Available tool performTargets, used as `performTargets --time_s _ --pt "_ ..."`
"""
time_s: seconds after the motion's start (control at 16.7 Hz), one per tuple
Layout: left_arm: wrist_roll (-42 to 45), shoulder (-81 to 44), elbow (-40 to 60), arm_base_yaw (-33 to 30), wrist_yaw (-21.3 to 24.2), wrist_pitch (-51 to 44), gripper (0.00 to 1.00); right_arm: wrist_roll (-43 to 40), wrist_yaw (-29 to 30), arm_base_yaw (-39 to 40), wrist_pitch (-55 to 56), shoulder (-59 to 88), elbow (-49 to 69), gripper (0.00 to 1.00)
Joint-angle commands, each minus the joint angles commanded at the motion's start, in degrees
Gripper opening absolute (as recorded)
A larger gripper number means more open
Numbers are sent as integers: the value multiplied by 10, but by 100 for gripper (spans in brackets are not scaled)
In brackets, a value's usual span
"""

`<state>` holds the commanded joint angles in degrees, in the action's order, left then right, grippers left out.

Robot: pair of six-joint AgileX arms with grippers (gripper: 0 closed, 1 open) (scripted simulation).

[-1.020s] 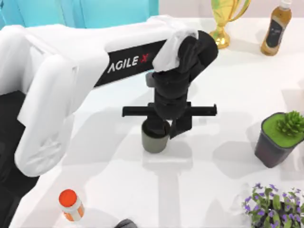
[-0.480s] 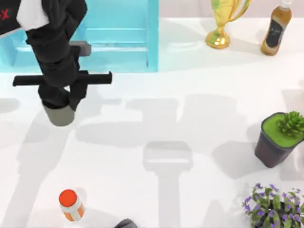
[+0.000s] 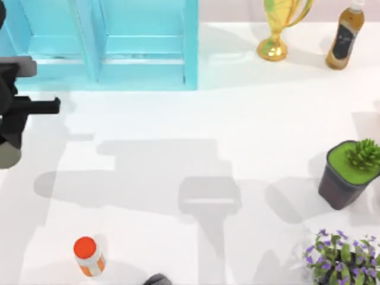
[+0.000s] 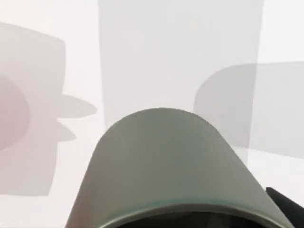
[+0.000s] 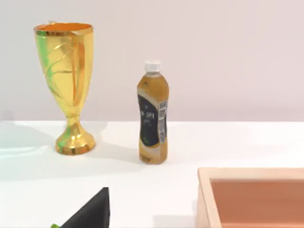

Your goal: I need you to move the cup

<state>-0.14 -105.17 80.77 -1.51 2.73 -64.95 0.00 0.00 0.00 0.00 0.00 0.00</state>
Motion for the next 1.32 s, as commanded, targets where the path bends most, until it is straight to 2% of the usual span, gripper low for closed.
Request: performTargets --time_s 0.3,0.66,0.96,1.32 --pt "2 -7 -5 -2 -1 9 0 0 0 0 0 0 0 100" --pt "12 -40 -86 11 0 128 0 0 0 0 0 0 0 100" --pt "13 -44 -96 12 0 139 0 0 0 0 0 0 0 100" --pt "13 -44 -96 12 0 139 45 0 0 0 0 0 0 100"
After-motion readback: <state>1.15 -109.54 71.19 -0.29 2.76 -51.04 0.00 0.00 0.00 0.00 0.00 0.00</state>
